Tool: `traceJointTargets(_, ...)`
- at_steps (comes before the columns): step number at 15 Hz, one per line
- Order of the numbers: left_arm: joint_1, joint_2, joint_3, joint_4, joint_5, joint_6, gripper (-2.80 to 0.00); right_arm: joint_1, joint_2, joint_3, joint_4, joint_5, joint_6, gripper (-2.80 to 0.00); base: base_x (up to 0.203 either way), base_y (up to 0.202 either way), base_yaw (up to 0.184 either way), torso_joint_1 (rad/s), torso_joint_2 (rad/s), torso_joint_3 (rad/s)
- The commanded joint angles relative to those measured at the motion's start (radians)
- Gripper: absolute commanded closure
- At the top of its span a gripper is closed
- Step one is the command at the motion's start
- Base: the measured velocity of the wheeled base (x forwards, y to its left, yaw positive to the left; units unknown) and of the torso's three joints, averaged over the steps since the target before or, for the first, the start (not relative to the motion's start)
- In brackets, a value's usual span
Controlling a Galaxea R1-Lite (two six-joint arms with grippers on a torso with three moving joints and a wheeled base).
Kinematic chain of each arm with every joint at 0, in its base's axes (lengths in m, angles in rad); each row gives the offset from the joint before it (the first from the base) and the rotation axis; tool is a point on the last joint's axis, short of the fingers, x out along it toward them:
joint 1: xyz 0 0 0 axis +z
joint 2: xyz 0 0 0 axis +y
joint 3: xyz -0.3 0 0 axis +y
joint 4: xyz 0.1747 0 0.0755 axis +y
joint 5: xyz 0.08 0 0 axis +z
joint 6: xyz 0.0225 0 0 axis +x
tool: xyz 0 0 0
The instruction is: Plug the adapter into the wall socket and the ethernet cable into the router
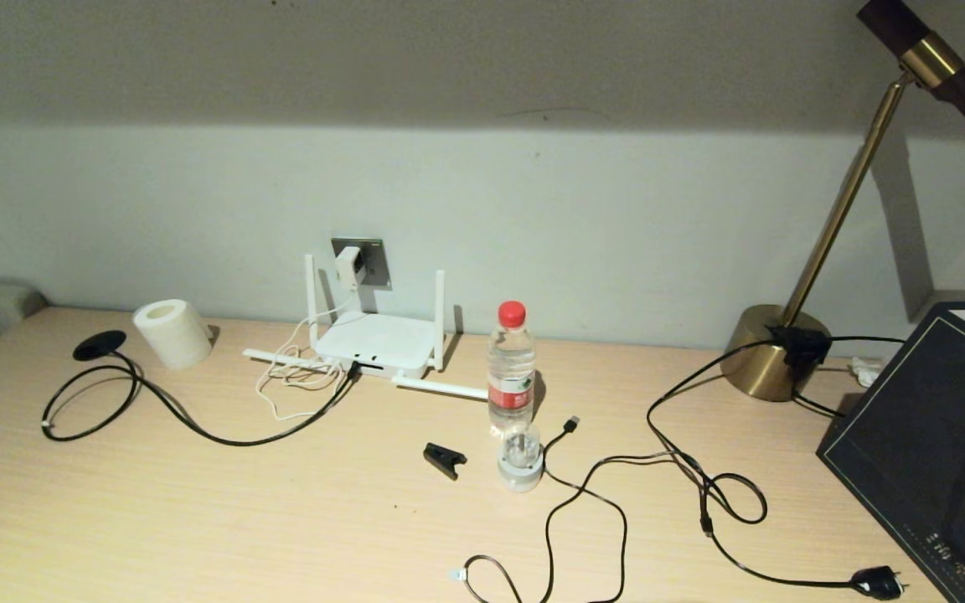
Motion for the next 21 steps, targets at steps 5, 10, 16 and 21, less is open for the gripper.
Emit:
traceJointTargets(5, 0.000, -0.006, 0.000, 0.005, 0.001, -0.002, 0.00, 0.000, 0.002, 0.000, 0.001, 0.000, -0.003, 0.00, 0.000, 0.000, 0.000, 0.000, 0.00, 0.000)
traceJointTargets(10, 0.000, -0.007, 0.000, 0.005, 0.001, -0.002, 0.00, 0.000, 0.002, 0.000, 0.002, 0.003, -0.009, 0.00, 0.000, 0.000, 0.000, 0.000, 0.00, 0.000)
traceJointTargets(16, 0.000, -0.006, 0.000, 0.004, 0.001, -0.002, 0.00, 0.000, 0.002, 0.000, 0.002, 0.011, -0.016, 0.00, 0.000, 0.000, 0.000, 0.000, 0.00, 0.000)
traceJointTargets(21, 0.001, -0.006, 0.000, 0.005, 0.001, -0.002, 0.00, 0.000, 0.002, 0.000, 0.002, 0.011, -0.016, 0.00, 0.000, 0.000, 0.000, 0.000, 0.00, 0.000)
